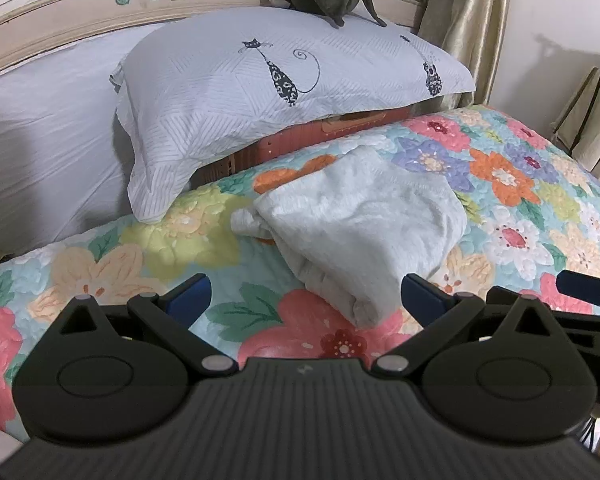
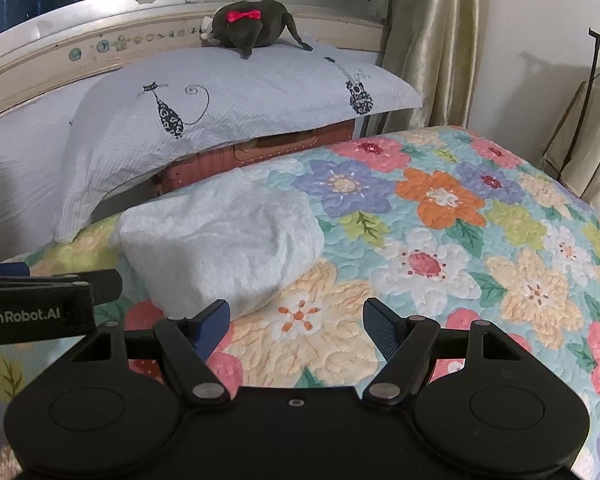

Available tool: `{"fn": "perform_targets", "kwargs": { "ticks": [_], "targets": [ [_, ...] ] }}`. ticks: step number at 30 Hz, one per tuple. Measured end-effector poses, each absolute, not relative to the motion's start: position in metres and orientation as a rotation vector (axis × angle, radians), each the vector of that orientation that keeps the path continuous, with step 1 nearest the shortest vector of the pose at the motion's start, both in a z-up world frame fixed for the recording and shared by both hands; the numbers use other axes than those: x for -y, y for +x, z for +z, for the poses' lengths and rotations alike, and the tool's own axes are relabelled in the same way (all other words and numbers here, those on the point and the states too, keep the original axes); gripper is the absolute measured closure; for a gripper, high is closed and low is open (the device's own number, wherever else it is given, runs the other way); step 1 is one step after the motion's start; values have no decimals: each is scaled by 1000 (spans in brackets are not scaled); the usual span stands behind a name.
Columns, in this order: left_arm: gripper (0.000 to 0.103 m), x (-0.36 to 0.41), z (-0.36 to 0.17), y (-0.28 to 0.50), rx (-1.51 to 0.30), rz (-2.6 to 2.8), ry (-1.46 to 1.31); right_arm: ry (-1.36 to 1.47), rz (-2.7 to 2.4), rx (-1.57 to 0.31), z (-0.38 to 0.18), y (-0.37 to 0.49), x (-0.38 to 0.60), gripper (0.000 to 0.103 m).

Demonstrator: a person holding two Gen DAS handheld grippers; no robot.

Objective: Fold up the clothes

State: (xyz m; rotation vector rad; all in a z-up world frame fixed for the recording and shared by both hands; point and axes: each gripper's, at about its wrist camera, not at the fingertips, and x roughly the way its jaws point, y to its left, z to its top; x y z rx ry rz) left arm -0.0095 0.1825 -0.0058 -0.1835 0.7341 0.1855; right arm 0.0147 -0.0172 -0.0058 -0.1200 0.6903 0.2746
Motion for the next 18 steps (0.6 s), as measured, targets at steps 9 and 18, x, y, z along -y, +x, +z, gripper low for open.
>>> {"fn": "perform_targets", "kwargs": {
  "ticks": [9, 18],
  "targets": [
    [0, -187, -9, -12, -729, 213, -207, -126, 281, -710, -10, 14, 15, 25],
    [0, -183, -9, -11, -736, 211, -187, -131, 286, -719, -13, 12, 12, 25]
  ]
}}
